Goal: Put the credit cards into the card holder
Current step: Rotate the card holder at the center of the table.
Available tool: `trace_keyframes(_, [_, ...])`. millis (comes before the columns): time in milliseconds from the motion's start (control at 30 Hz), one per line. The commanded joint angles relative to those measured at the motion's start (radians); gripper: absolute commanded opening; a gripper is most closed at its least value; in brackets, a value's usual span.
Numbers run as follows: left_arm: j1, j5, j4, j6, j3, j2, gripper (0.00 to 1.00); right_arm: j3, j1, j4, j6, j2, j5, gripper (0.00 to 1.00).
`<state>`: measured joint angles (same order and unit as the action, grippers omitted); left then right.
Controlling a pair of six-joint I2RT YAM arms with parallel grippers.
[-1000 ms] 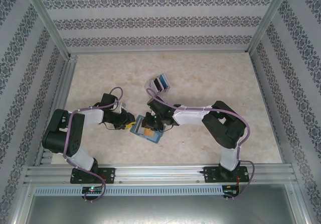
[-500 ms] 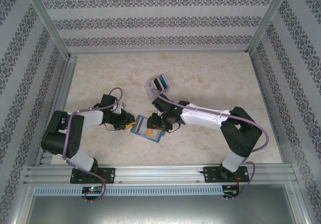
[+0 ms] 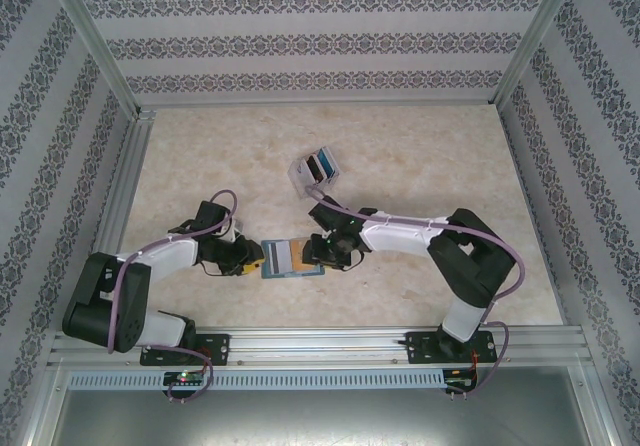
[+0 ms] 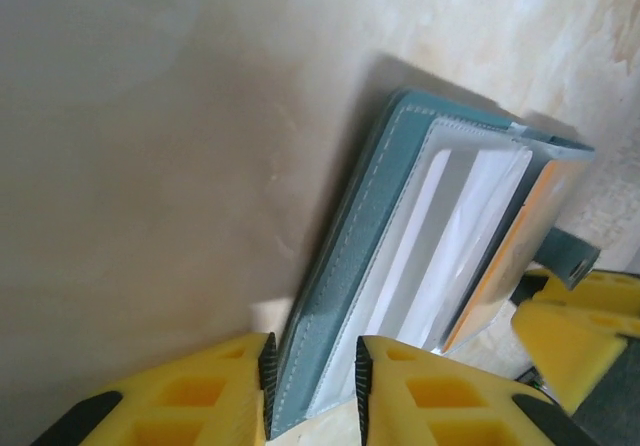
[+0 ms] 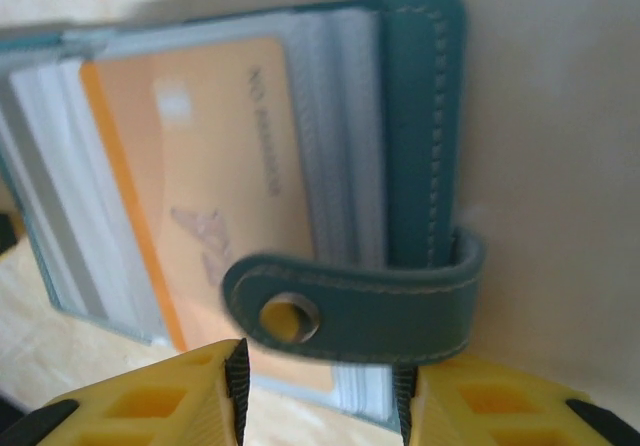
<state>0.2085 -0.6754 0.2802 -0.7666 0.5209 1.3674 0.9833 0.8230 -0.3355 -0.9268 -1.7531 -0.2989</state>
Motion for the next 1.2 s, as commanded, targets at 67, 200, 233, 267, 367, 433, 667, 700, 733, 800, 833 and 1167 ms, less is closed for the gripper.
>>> trace_keyframes(67, [0.008, 0.093, 0.082, 0.049, 0.094, 0.011, 0.32, 0.106, -0.057, 0.043, 0.100, -0.088, 0.048, 0.41])
trace_keyframes(200, [0.007, 0.093, -0.009, 0.065, 0.133, 0.171, 0.30, 0.158, -0.111, 0.079, 0.123, -0.144, 0.020, 0.39])
trace_keyframes(233, [0.006, 0.091, -0.028, 0.074, 0.144, 0.214, 0.30, 0.168, -0.119, 0.073, 0.129, -0.148, 0.020, 0.39])
trace_keyframes(267, [0.008, 0.092, -0.038, 0.078, 0.156, 0.249, 0.30, 0.173, -0.123, 0.069, 0.136, -0.149, 0.027, 0.39])
trace_keyframes(367, [0.006, 0.089, -0.066, 0.086, 0.194, 0.335, 0.29, 0.169, -0.141, 0.068, 0.147, -0.149, 0.029, 0.39])
trace_keyframes(433, [0.006, 0.074, -0.090, 0.080, 0.224, 0.380, 0.29, 0.153, -0.156, 0.077, 0.148, -0.147, 0.022, 0.39])
trace_keyframes(667, [0.005, 0.074, -0.082, 0.102, 0.419, 0.507, 0.28, 0.143, -0.183, 0.045, 0.173, -0.083, 0.034, 0.39])
trace_keyframes(700, [0.006, 0.081, -0.059, 0.114, 0.459, 0.521, 0.28, 0.145, -0.182, 0.035, 0.176, -0.072, 0.030, 0.40])
trace_keyframes(733, [0.006, 0.092, -0.036, 0.125, 0.495, 0.528, 0.27, 0.146, -0.176, 0.027, 0.176, -0.058, 0.029, 0.40])
trace_keyframes(800, [0.006, 0.101, 0.011, 0.139, 0.544, 0.518, 0.27, 0.143, -0.159, 0.005, 0.179, -0.031, 0.041, 0.40])
trace_keyframes(833, [0.006, 0.108, 0.025, 0.140, 0.553, 0.497, 0.27, 0.143, -0.147, -0.006, 0.179, -0.017, 0.051, 0.40])
trace_keyframes(1167, [0.069, 0.135, 0.053, 0.046, 0.447, 0.245, 0.29, 0.151, -0.127, -0.008, 0.195, -0.060, 0.038, 0.42])
